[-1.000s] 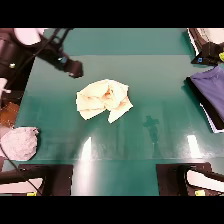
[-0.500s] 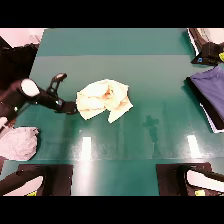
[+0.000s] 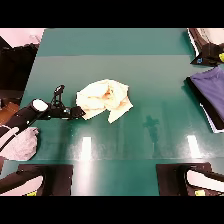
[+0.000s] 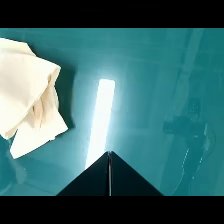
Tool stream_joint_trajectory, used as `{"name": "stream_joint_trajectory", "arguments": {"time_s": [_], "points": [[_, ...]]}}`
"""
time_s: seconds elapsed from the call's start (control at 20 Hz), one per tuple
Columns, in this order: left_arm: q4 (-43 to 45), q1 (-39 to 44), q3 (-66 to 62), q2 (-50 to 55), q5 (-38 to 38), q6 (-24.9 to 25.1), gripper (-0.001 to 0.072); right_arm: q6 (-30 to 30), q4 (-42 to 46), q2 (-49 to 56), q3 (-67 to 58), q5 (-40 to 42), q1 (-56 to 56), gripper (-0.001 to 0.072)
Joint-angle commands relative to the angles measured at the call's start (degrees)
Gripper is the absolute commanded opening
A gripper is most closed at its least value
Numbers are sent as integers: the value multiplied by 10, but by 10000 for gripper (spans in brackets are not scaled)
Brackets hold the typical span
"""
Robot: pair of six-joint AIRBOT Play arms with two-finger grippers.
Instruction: Fold the shirts.
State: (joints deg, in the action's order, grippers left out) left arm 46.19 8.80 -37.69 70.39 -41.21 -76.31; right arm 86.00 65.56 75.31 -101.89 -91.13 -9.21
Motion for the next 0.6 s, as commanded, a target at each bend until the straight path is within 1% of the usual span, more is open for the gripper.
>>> {"name": "stream_joint_trajectory", "arguments": {"time_s": [0.0, 0.05, 0.1, 0.2, 0.35, 0.4, 0.45, 0.5, 0.55], "points": [[-69, 0, 5, 21, 33, 33, 382, 0, 0, 0, 0, -6, 1, 17], [-78, 0, 5, 21, 43, 33, 381, 0, -1, 0, 0, -9, 1, 17], [-83, 0, 5, 21, 47, 33, 359, 0, -2, 0, 0, -11, 2, 17], [-83, 0, 5, 21, 47, 34, 35, 0, -17, 0, 0, -15, 10, 17], [-65, 0, -21, 20, 25, 33, 28, 1, -49, 0, 30, -10, 54, 19], [-44, 0, -43, 20, 5, 33, 28, 1, -55, -1, 54, -7, 78, 50], [-22, 0, -65, 20, -16, 33, 27, 1, -60, 0, 82, -2, 106, 251], [0, 0, -90, 20, -39, 33, 28, 1, -60, 0, 117, 9, 139, 480], [17, 0, -112, 20, -59, 33, 28, 1, -60, 0, 154, 30, 170, 521]]}}
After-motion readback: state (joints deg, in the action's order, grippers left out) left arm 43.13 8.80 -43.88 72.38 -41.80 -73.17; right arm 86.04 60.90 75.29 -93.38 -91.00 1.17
